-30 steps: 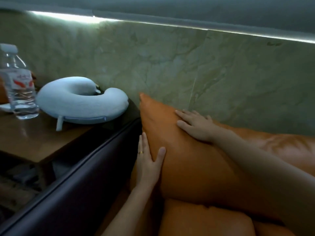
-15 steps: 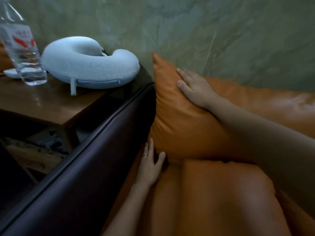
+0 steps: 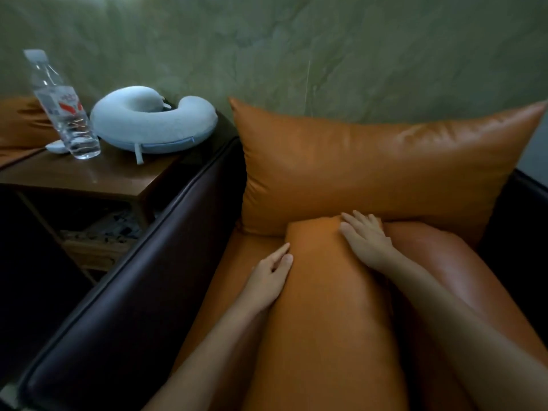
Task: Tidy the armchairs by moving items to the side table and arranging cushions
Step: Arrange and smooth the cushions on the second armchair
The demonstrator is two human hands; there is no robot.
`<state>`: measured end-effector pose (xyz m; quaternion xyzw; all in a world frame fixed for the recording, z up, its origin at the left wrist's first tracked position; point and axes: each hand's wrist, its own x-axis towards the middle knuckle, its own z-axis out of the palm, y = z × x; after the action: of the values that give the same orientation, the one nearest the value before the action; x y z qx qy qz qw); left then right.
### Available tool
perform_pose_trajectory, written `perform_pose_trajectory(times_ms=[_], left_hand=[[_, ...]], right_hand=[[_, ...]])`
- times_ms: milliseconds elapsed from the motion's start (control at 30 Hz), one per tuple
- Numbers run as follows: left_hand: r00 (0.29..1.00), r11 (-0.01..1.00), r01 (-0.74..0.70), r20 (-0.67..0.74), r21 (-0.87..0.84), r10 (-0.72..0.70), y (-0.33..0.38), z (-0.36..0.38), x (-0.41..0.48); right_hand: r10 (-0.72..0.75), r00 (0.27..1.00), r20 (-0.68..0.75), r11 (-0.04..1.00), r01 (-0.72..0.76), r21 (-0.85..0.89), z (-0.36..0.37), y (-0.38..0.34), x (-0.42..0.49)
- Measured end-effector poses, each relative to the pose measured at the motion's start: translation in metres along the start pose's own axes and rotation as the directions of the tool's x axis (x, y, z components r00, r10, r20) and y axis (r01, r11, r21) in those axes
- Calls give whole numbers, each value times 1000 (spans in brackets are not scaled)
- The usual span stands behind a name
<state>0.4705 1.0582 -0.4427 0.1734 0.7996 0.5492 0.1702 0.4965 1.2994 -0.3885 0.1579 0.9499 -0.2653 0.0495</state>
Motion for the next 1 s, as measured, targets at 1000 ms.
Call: perform_pose_trajectory(times_ms=[1000], left_hand=[[946,986,-130,-310,-107,91,5,-42,-163]], right_hand=[[-161,912,-377,588,395,706,113,-48,-188]])
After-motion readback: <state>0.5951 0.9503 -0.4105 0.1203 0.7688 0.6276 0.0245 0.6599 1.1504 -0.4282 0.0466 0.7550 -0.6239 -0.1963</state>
